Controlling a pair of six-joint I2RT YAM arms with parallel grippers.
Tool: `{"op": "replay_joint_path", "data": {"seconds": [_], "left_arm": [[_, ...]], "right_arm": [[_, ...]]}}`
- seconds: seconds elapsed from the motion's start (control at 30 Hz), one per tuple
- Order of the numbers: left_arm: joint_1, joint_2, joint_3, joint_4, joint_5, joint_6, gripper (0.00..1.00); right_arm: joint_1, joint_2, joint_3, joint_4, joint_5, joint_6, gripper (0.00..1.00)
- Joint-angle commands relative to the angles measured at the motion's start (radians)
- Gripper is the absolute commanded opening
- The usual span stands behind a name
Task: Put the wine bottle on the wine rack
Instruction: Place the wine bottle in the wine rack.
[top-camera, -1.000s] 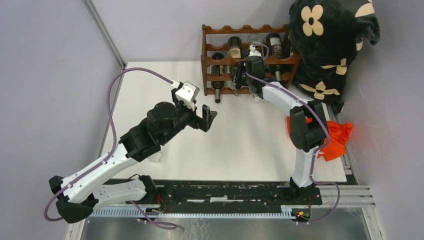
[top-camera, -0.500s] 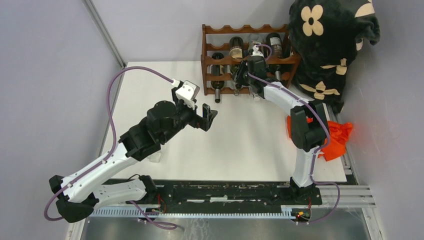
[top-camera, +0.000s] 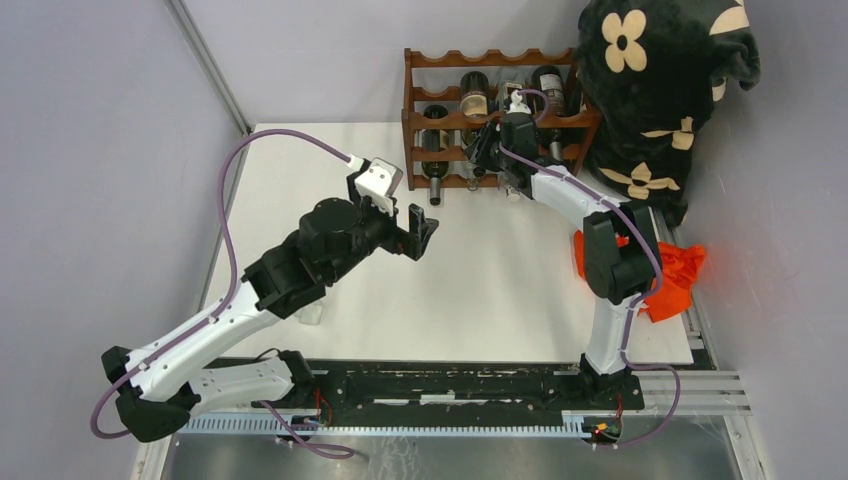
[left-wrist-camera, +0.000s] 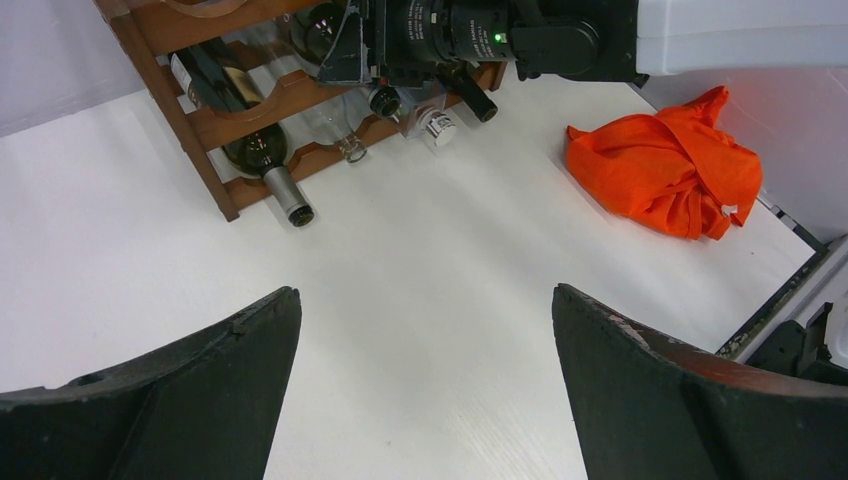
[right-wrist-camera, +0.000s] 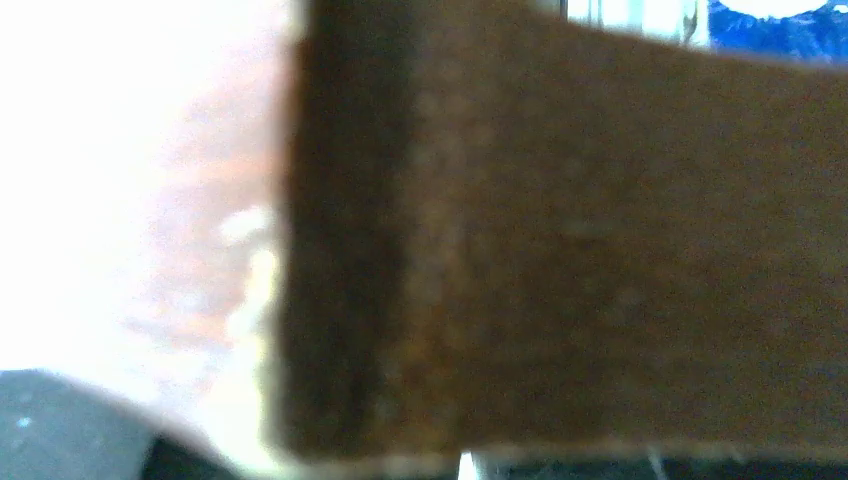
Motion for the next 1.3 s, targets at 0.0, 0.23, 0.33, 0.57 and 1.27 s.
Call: {"op": "replay_joint_path", "data": {"seconds": [0.0, 0.23, 0.33, 0.57, 1.27], "left_arm": [[0.003, 0.006, 0.05, 0.032, 0.011, -0.039, 1.0], [0.003, 0.014, 0.051, 0.032, 0.015, -0.043, 1.0], [0.003, 0.015, 0.047, 0.031, 0.01, -0.044, 1.0], [0.003, 0.025, 0.047, 0.032, 0.007, -0.042, 1.0], [0.003, 0.027, 0.045, 0.031, 0.006, -0.039, 1.0]], "right_arm": [[-0.022, -0.097, 0.032, 0.229, 0.035, -0.019, 0.25], [-0.022, -0.084, 0.033, 0.244, 0.024, -0.036, 0.25], [-0.02, -0.082, 0.031, 0.25, 0.025, -0.04, 0.26], [-0.006, -0.082, 0.043, 0.241, 0.021, -0.039, 0.26], [0.004, -0.093, 0.104, 0.183, 0.046, -0.01, 0.24]]}}
